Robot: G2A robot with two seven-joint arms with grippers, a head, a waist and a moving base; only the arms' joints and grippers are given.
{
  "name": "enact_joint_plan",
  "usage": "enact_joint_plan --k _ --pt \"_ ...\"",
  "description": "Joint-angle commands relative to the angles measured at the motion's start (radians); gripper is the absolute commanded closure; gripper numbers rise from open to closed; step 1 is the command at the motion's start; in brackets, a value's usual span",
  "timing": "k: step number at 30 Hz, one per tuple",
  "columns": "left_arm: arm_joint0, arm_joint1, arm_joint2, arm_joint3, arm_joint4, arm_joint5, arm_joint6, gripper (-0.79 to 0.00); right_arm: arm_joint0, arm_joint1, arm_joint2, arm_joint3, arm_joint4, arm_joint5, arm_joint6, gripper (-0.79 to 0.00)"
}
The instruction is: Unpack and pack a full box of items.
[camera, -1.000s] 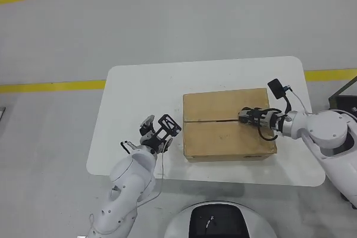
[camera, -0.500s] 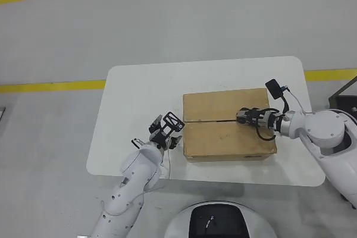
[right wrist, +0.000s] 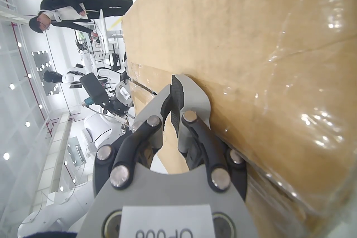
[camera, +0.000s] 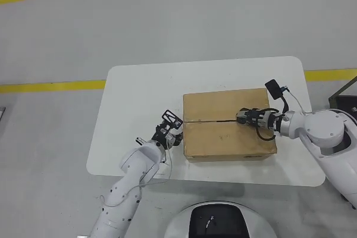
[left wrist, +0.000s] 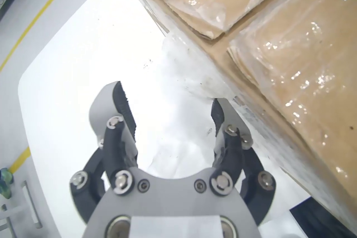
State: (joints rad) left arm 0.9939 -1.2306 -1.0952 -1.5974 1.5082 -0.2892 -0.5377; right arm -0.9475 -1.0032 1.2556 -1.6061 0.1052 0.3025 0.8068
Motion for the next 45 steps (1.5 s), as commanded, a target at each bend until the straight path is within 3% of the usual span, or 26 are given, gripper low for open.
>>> enact_joint_plan --k 1,2,5,14,17,20,21,23,29,34,41,45 --pt "-0.003 -0.001 0.001 0.001 0.005 0.005 0.008 -0.095 0.002 0.000 0.000 0.001 -0.002 0.002 0.001 0.000" --pt "-0.005 -0.001 0.004 0.000 0.033 0.015 0.009 0.000 0.003 0.000 -0.001 0.002 -0.002 0.002 0.002 0.000" --pt "0.001 -0.003 0.010 -0.004 0.071 0.055 0.024 0.000 0.006 0.000 -0.002 0.005 -0.001 0.002 0.003 0.000" --pt "0.035 0.000 -0.027 -0.055 0.072 0.048 0.027 0.000 0.013 -0.002 -0.006 0.011 -0.001 0.007 0.005 0.000" --pt "0.058 0.005 -0.053 -0.078 0.079 0.043 0.022 -0.175 0.013 -0.002 -0.007 0.016 -0.001 0.006 0.007 0.000" --pt "0.074 0.008 -0.072 -0.096 0.088 0.039 0.010 -0.194 0.017 -0.002 -0.007 0.020 -0.002 0.004 0.009 0.000" --pt "0.080 0.009 -0.077 -0.107 0.092 0.038 0.008 -0.240 0.019 -0.002 -0.008 0.022 -0.003 0.005 0.009 0.000" --pt "0.084 0.010 -0.080 -0.118 0.109 0.035 0.009 -0.206 0.023 -0.003 -0.011 0.022 -0.004 0.006 0.011 0.000" --pt "0.092 0.011 -0.084 -0.148 0.152 0.032 0.016 -0.231 0.034 -0.005 -0.019 0.027 -0.005 0.007 0.012 0.000" --pt "0.093 0.012 -0.106 -0.169 0.162 0.051 0.015 -0.323 0.036 -0.004 -0.017 0.036 -0.006 0.003 0.015 0.000" --pt "0.093 0.009 -0.114 -0.239 0.171 0.065 0.017 -0.339 0.037 -0.005 -0.019 0.038 -0.008 0.005 0.018 0.000" --pt "0.088 0.008 -0.100 -0.297 0.212 0.053 0.022 -0.413 0.041 -0.007 -0.027 0.038 -0.007 0.005 0.016 0.000"
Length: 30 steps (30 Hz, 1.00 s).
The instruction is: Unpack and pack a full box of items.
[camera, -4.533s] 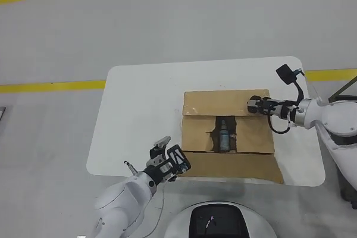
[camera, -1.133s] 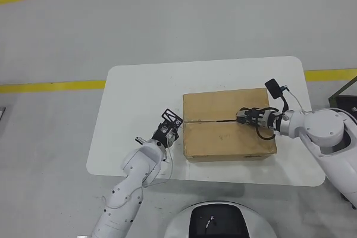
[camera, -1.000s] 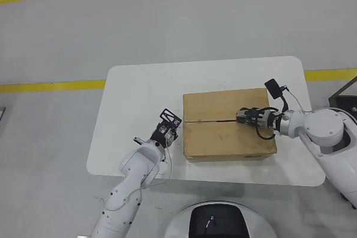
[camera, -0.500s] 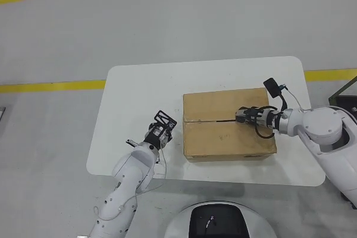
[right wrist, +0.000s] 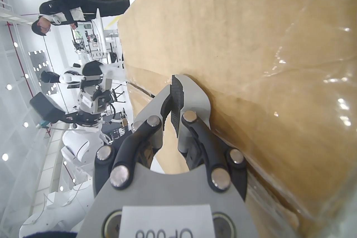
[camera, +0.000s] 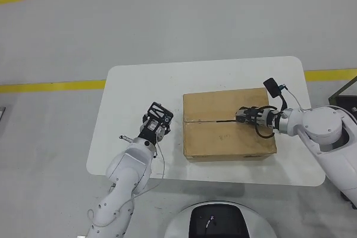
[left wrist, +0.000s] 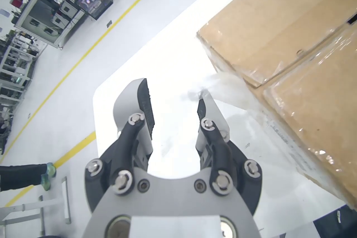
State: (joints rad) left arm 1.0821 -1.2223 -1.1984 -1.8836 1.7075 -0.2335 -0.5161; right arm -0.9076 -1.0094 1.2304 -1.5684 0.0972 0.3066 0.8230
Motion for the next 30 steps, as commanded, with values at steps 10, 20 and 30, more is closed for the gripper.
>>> enact_joint_plan --k 10,20,30 --pt "-0.037 -0.013 0.061 -0.079 0.005 -0.040 0.000 -0.449 0.007 -0.004 -0.016 0.009 -0.004 -0.004 0.000 0.000" --pt "-0.035 -0.018 0.071 -0.124 0.011 -0.071 -0.061 -0.785 -0.010 -0.002 -0.004 0.000 0.003 -0.003 -0.009 0.000" --pt "0.047 -0.005 -0.019 -0.131 0.002 -0.098 -0.086 -0.785 -0.019 -0.001 -0.003 -0.014 -0.006 0.008 -0.006 0.000"
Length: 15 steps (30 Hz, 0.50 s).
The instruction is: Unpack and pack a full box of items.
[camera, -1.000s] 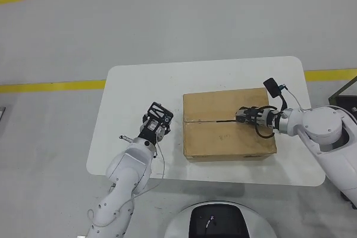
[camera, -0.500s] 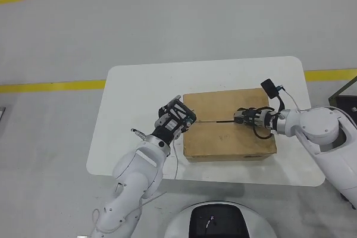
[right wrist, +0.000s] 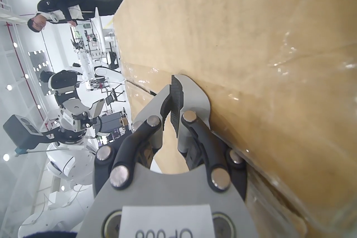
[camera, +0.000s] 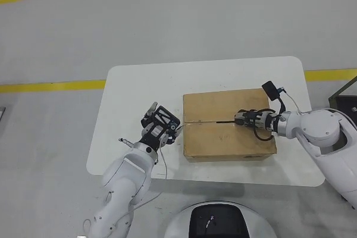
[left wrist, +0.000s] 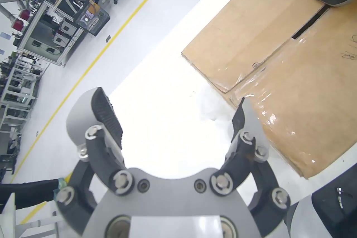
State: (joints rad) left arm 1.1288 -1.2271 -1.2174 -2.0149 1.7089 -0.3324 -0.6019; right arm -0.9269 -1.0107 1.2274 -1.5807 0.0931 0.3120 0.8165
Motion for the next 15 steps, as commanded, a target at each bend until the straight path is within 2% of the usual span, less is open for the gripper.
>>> enact_joint_plan --k 1,7,15 --pt "0.000 0.000 0.000 0.000 0.000 0.000 0.000 -0.785 0.001 0.000 0.000 -0.003 -0.003 0.002 0.003 0.000" --pt "0.016 0.001 -0.006 0.007 -0.007 0.003 0.032 -0.785 -0.007 0.002 0.006 -0.008 -0.009 0.004 0.008 0.000" --pt "0.068 0.000 -0.002 0.149 0.053 0.081 0.126 -0.785 -0.014 0.003 0.007 -0.016 -0.016 0.011 0.011 0.000"
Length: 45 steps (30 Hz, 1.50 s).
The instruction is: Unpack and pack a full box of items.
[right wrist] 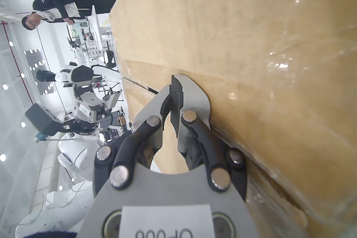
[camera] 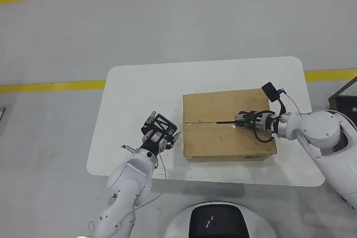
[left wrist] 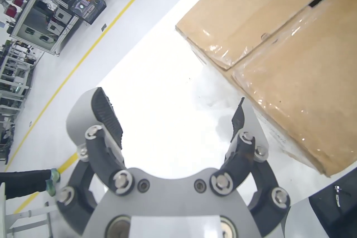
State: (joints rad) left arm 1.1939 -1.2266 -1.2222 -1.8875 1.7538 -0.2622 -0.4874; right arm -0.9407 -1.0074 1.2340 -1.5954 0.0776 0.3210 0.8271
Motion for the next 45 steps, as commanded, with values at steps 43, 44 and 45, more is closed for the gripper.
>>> enact_joint_plan --k 43,44,45 --pt "-0.181 -0.067 0.099 0.476 -0.303 0.052 0.322 0.000 0.022 -0.001 -0.011 0.004 -0.022 0.017 0.016 0.000" --pt "-0.176 -0.066 0.093 0.471 -0.305 0.053 0.322 0.000 0.023 -0.001 -0.012 0.006 -0.021 0.018 0.017 0.000" --pt "-0.172 -0.065 0.088 0.466 -0.305 0.053 0.321 0.000 0.024 -0.001 -0.012 0.007 -0.021 0.017 0.017 0.000"
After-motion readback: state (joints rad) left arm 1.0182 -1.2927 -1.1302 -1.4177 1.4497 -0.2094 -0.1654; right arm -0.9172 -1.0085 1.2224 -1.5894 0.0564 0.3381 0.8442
